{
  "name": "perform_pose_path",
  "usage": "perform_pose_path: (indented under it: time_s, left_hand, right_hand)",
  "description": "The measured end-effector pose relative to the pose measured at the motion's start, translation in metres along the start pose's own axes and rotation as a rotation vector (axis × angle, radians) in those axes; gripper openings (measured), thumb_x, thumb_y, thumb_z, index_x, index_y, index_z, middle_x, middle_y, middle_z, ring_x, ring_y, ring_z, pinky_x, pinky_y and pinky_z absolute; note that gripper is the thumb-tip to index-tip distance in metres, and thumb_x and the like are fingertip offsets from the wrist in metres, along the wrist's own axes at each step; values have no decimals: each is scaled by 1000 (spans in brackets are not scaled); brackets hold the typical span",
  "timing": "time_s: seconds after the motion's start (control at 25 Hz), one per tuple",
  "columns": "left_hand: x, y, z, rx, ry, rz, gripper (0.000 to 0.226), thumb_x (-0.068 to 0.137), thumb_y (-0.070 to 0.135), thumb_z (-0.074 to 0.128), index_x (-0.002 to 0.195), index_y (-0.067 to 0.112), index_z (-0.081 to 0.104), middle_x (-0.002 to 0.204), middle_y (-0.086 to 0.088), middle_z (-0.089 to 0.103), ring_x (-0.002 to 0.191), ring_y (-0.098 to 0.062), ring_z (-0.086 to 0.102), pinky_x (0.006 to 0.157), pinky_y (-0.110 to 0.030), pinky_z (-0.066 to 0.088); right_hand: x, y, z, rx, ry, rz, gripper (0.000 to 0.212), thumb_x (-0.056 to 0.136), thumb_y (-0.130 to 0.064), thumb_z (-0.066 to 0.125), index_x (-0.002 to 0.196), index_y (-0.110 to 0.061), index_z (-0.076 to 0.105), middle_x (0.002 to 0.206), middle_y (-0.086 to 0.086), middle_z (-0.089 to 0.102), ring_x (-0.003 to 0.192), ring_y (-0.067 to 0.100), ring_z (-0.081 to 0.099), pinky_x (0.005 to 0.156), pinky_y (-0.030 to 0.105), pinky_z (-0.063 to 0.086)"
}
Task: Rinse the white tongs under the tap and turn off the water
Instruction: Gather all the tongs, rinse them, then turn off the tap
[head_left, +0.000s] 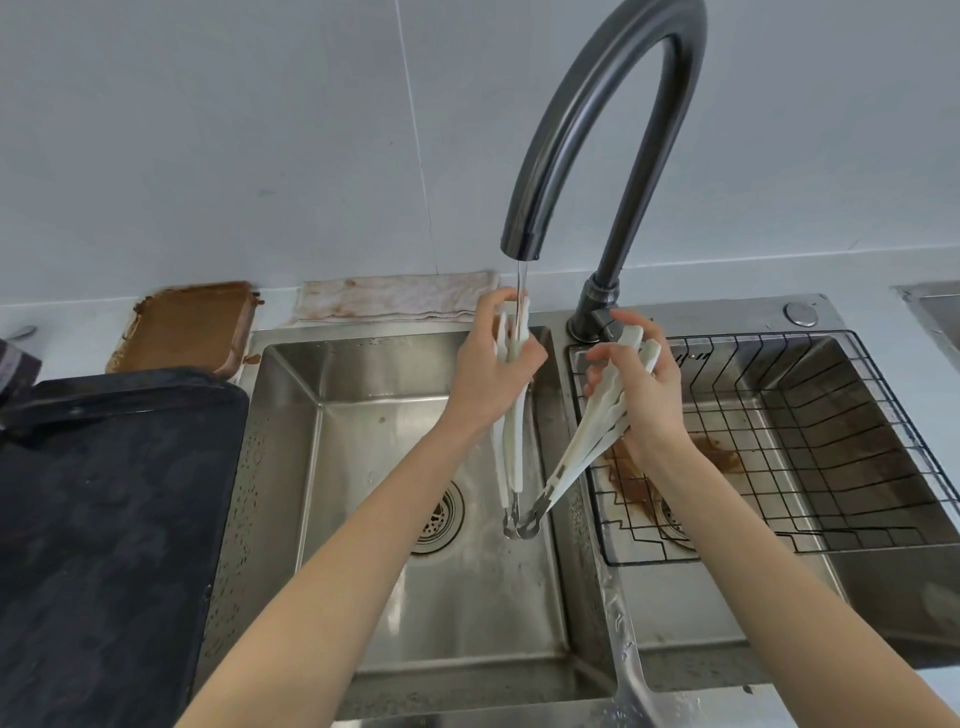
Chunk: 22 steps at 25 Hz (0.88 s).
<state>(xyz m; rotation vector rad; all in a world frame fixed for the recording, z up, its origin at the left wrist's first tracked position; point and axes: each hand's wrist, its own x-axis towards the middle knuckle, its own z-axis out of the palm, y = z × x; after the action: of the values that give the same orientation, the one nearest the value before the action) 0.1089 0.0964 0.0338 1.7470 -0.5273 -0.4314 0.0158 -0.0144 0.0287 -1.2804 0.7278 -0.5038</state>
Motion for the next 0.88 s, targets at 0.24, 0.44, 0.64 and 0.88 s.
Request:
perform_pose_path:
  time_s: [0.24, 0.44, 0.64, 0.88]
  left_hand:
    - [2, 3, -1, -107, 112, -46, 13, 92, 26, 51, 89, 15, 45, 70, -2, 50, 38, -2, 47, 49, -15, 45]
    - [0, 5, -1, -255, 43, -218, 44, 92, 46, 43, 62, 14, 46, 42, 5, 40, 34, -4, 42, 45, -11, 46]
    - [-1, -5, -12, -639, -36, -446, 44, 90, 53, 39, 72, 18, 59, 56, 3, 54, 45, -8, 51, 50, -20, 45]
    - [-25, -27, -17, -607, 8, -408, 46, 95, 43, 31, 131, 16, 41, 100, 2, 58, 85, -15, 60, 76, -30, 51]
  right_hand:
    - [-2, 0, 2, -93, -64, -55, 31, 91, -4, 47, 94, -34, 57, 64, -3, 59, 50, 13, 54, 54, 26, 50]
    - [-3, 2, -1, -106, -59, -78, 32, 92, -3, 45, 95, -33, 58, 57, -7, 57, 47, 11, 52, 54, 28, 50]
    - [-1, 0, 2, -64, 13, -27, 34, 91, 0, 41, 92, -29, 58, 62, 0, 51, 48, 12, 48, 52, 27, 48]
    - [2, 4, 22, -157, 28, -20, 26, 91, -2, 43, 104, -20, 56, 60, 2, 50, 49, 13, 46, 51, 26, 46]
